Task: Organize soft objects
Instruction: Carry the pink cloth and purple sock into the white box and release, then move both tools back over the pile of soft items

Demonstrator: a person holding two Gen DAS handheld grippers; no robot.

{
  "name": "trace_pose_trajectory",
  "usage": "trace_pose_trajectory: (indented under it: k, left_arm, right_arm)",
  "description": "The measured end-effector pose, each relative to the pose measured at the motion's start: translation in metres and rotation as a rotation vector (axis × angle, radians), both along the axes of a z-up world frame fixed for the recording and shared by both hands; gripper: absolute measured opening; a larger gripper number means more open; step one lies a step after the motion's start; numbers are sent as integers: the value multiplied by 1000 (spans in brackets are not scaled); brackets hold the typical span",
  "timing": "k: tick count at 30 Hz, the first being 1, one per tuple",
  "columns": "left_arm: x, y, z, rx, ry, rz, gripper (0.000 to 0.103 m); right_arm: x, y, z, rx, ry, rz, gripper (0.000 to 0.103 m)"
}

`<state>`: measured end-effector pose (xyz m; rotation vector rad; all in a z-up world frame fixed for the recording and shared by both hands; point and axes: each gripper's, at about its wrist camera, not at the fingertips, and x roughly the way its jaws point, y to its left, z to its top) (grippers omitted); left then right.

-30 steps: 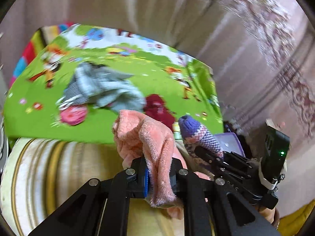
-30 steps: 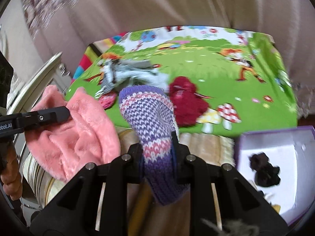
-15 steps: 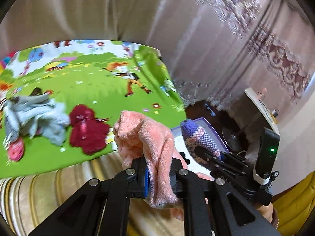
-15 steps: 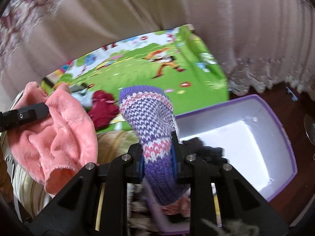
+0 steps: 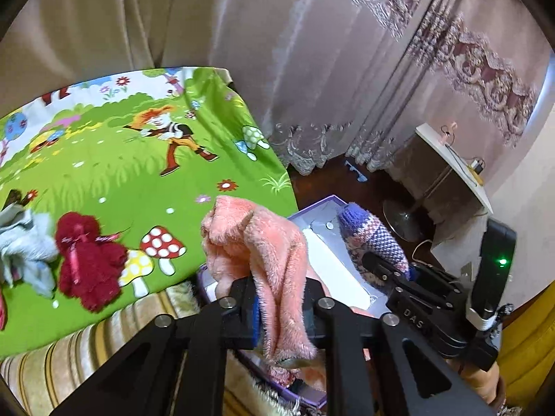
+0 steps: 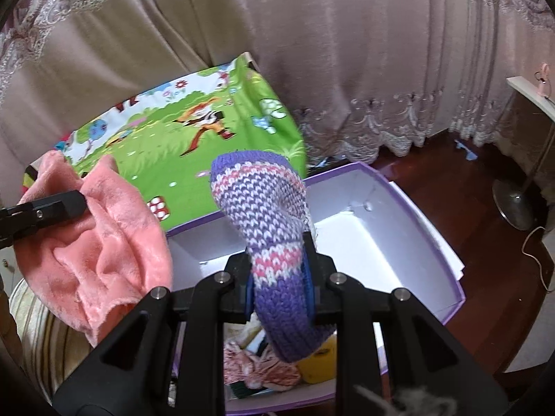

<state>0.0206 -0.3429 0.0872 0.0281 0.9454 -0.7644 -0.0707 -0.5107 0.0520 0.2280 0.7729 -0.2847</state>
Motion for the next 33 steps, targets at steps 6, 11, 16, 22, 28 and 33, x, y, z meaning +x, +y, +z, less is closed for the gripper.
trace_pose_trajectory:
  k: [6,11,16,22,28,33]
  left_arm:
    - [7,-8,-16,20,36,-1,48]
    - [11,-1,-14,18,26,20,51]
    - [24,27,-11,11,-6,96,57]
    - [52,76,-14,-20,3,211,57]
    - [77,124,-16,-50,8,317,57]
    - [97,168,-20,-65,21,410,56]
  right_arm:
    - [2,-10,-4,-5,16,-35,55]
    - [4,-7,-6,4,16,-22,60]
    - [7,2,-6,9,17,11,60]
    - [14,16,-5,7,28,46,61]
    - [25,36,-4,1,43,104,61]
    - [36,51,-3,-1,52,146,61]
